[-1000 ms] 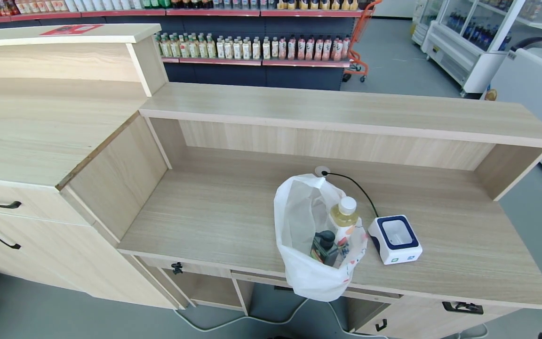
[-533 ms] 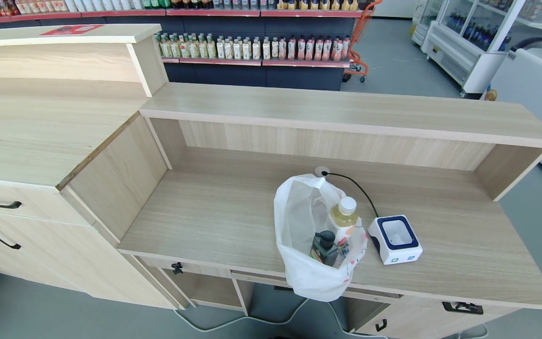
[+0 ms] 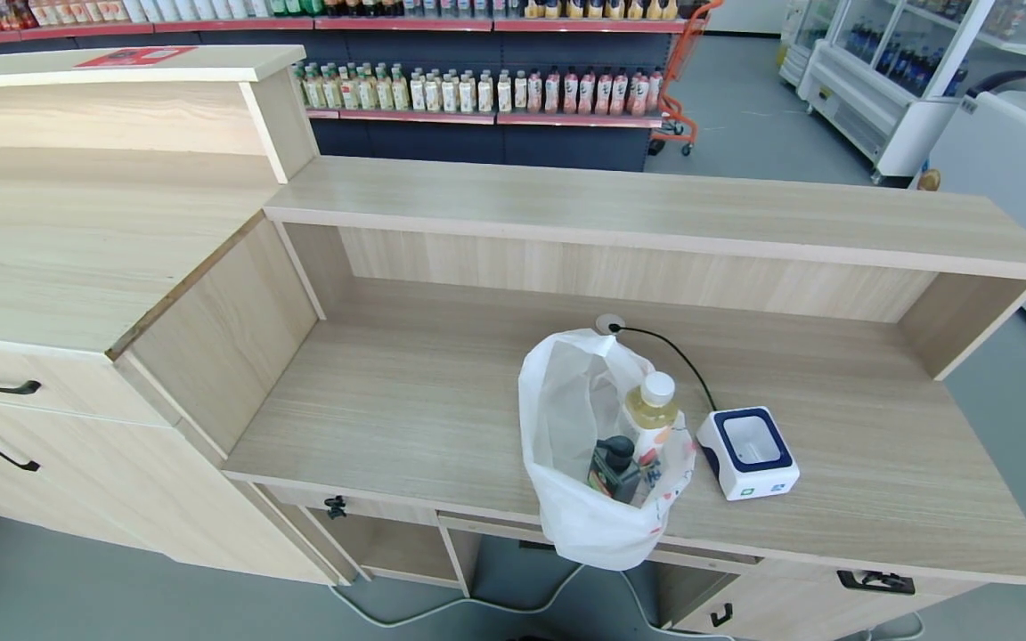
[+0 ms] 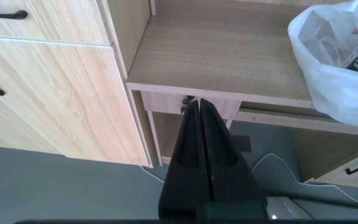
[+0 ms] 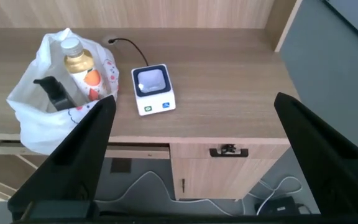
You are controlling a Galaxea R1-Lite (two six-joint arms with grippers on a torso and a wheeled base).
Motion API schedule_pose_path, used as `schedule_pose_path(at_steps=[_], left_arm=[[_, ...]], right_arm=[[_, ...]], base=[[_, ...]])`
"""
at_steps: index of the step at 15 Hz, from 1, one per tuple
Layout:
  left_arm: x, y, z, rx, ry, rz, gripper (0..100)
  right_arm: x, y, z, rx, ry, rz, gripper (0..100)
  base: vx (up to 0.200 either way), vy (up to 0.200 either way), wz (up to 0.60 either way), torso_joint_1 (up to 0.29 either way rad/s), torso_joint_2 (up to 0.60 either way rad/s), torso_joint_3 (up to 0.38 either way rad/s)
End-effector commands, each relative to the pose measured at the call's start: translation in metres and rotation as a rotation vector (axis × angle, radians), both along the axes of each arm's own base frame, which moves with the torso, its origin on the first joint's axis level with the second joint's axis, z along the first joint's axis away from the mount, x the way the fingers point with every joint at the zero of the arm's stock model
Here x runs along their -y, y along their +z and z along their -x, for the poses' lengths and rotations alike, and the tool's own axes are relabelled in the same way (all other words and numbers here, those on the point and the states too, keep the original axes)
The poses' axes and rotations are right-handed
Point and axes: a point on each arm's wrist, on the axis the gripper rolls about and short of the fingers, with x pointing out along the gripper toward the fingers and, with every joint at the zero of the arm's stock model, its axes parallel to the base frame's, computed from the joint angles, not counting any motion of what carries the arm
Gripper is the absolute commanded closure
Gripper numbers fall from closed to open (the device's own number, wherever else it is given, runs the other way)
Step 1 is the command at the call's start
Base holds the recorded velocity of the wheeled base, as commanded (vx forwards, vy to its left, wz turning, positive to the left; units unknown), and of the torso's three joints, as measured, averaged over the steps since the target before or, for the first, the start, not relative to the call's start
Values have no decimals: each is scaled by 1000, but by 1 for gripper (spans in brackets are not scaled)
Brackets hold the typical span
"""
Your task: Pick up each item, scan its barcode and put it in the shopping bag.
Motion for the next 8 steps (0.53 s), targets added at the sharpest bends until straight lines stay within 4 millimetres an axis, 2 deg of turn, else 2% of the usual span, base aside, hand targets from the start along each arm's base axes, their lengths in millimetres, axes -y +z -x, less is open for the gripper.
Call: schedule_pose_path(at_steps=[1, 8], left_arm=[[0, 0, 0, -1, 0, 0, 100], [0, 0, 0, 1, 0, 0, 100]], right_arm=[[0, 0, 0, 4, 0, -1, 0], [0, 0, 0, 4, 1, 1, 0]], base=[[0, 0, 0, 0, 0, 0], [0, 0, 0, 0, 0, 0]])
